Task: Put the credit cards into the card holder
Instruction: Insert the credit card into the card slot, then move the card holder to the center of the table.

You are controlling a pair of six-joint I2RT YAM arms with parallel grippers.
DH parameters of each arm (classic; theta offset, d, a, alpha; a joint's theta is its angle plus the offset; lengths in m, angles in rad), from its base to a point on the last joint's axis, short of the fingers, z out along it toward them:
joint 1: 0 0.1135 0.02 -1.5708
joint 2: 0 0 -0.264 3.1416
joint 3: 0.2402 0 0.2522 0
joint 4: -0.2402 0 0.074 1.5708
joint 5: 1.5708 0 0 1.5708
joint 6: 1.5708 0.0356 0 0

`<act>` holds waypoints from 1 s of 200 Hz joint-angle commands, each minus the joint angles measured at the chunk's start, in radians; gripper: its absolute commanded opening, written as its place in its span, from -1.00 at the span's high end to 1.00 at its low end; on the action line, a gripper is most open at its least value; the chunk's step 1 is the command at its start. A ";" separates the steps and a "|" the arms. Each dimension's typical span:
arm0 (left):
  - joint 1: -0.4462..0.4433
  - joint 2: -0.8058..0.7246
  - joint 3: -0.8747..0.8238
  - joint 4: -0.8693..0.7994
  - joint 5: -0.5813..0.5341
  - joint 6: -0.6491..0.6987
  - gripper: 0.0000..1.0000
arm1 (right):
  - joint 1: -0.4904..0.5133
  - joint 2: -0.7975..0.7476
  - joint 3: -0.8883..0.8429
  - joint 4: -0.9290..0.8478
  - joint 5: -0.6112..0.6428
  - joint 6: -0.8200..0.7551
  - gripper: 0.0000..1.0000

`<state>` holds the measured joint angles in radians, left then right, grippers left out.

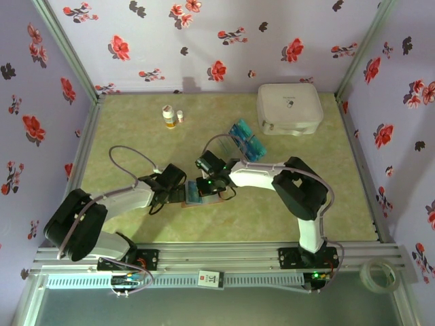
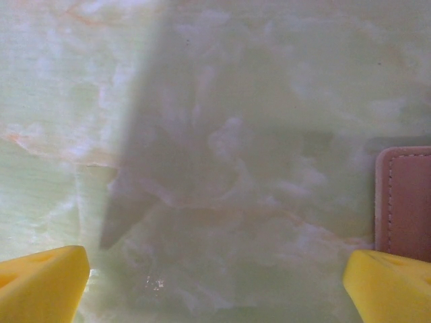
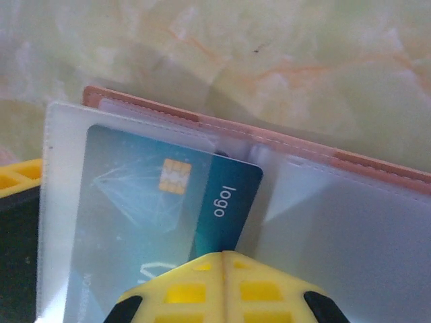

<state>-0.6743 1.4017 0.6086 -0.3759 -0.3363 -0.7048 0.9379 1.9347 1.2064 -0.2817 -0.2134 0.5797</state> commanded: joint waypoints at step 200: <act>0.018 -0.070 0.012 -0.095 -0.049 -0.011 -0.99 | -0.098 -0.131 -0.221 0.035 0.064 -0.002 1.00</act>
<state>-0.6659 1.3567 0.6086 -0.4313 -0.3492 -0.7052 0.8585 1.8294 1.0439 -0.2253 -0.1864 0.5831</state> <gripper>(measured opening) 0.996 0.054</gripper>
